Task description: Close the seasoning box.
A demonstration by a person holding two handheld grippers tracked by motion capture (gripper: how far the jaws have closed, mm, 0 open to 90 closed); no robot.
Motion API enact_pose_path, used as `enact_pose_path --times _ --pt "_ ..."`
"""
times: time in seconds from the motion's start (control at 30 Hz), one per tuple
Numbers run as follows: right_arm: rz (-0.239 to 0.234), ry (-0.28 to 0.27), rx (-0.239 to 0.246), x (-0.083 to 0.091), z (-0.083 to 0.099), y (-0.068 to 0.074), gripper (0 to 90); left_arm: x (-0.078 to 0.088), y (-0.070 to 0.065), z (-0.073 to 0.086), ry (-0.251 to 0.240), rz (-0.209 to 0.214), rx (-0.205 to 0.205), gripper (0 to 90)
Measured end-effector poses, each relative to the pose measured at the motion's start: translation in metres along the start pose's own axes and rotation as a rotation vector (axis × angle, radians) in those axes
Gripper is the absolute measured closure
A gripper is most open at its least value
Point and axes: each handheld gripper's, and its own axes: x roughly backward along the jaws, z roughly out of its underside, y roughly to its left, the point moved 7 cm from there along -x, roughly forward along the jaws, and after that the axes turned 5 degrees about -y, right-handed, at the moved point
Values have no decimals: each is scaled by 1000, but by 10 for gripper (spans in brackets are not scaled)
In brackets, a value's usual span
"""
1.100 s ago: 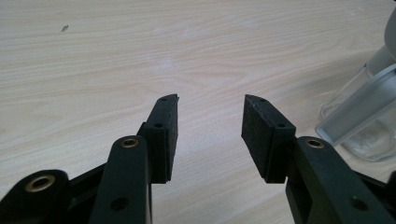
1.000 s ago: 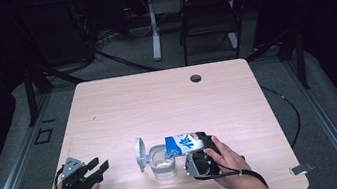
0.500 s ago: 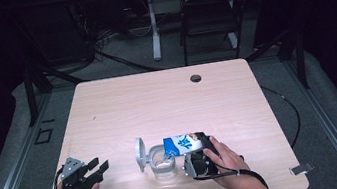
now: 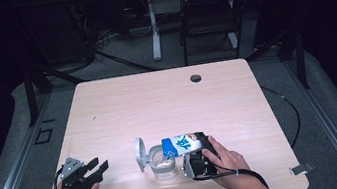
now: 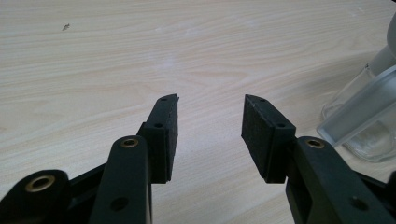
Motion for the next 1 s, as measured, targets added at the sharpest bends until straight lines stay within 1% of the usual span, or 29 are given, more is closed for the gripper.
enact_pose_path --times 0.1,0.13,0.33,0.37,0.4,0.7,0.8,0.83,0.87,1.0 --pt "8 -8 5 -1 -1 0 419 0 0 0 -1 -1 0 563" --pt "12 -1 15 0 -1 -1 419 0 1 0 -1 -1 1 563" --pt "21 -3 35 0 0 -1 418 0 1 0 0 -2 3 563" --pt "21 7 42 0 0 -2 418 0 1 0 0 -2 3 563" --pt "20 1 37 0 0 -1 419 0 1 0 0 -3 2 563" --pt "24 10 53 1 1 -2 419 0 1 0 1 -3 2 563" --pt "28 11 63 1 0 -3 420 0 1 0 1 -3 1 563" --pt "31 20 74 2 0 -4 419 0 1 0 0 -4 1 563" --pt "31 11 71 2 0 -4 419 0 1 0 0 -4 1 563" --pt "35 10 86 2 0 -5 420 1 2 0 0 -4 1 563"
